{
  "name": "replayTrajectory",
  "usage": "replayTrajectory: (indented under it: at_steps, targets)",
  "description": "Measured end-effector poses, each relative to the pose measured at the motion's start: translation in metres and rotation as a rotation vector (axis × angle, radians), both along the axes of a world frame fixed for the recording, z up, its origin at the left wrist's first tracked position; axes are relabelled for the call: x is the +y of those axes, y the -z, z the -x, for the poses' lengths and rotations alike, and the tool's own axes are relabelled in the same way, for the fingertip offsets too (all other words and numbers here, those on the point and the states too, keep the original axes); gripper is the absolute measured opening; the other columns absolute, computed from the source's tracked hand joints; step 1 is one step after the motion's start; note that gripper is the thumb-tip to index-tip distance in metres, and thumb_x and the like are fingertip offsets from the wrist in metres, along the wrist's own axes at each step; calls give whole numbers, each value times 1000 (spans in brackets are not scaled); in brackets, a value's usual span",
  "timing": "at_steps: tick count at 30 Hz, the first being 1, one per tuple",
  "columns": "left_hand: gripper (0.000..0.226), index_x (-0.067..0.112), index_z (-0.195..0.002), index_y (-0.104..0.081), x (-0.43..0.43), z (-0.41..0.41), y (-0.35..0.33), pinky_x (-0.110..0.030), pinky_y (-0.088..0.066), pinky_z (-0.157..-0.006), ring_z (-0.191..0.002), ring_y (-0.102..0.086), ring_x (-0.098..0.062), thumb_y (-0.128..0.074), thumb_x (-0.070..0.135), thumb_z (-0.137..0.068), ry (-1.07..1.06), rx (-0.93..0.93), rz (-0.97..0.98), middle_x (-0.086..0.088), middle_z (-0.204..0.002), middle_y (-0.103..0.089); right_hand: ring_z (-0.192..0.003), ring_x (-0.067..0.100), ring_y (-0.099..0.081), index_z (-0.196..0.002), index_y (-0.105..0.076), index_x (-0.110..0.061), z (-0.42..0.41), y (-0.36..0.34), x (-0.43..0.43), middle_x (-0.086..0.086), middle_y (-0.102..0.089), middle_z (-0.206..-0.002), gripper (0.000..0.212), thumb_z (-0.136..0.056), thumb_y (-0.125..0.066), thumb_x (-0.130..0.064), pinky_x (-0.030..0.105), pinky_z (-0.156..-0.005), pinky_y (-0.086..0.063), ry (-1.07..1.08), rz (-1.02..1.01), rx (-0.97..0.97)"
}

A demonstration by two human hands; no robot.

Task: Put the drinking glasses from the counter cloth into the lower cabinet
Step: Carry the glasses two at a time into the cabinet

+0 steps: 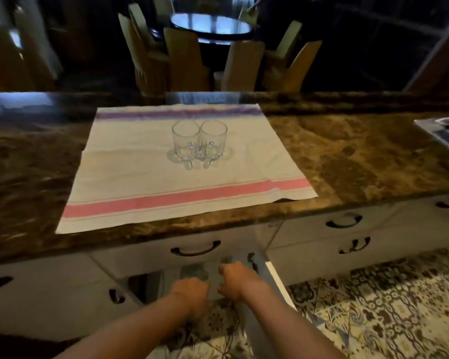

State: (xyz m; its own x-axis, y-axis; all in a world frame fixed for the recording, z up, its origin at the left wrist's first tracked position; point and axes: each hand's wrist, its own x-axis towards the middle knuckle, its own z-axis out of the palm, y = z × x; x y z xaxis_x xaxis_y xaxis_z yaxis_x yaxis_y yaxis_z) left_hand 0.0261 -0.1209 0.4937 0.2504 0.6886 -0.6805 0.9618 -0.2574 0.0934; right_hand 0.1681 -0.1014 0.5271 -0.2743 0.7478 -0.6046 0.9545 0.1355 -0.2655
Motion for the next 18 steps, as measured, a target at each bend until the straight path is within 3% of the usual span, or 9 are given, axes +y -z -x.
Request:
replayTrajectory:
  at_steps: [4,8,12,18]
  targets:
    - [42,16,-114,-62,13,-9,-85,-40,-53,-81,-95,-62,-25,-42,48,-95,34,-22,-116,-7,-109,-65,-103,33,-61,-117,-61,-11,-3,-75,9,13,-62,-118,36,-90,-57,-33,41,-81,-55,-19,-117,-38]
    - [41,19,-115,-61,45,-5,-156,-39,-51,-83,-101,-62,-28,-44,49,-92,35,-81,-331,-7,-112,-65,-99,32,-62,-106,-67,-7,1,-145,31,15,-66,-109,31,-87,-61,-30,34,-77,-48,-39,-234,-23]
    - [47,15,-112,-61,82,14,-207,-35,-46,-73,-91,-61,-26,-49,54,-90,17,-71,-473,-7,-106,-65,-104,29,-59,-117,-63,-9,12,-199,63,13,-64,-118,37,-89,-62,-32,36,-85,-49,-1,-314,-25]
    - [47,20,-129,-52,135,48,-256,-36,-51,-84,-105,-61,-26,-52,51,-93,-82,-130,-626,-6,-124,-61,-106,27,-59,-124,-58,-17,47,-243,120,8,-61,-124,36,-91,-62,-30,37,-88,-51,39,-505,-34]
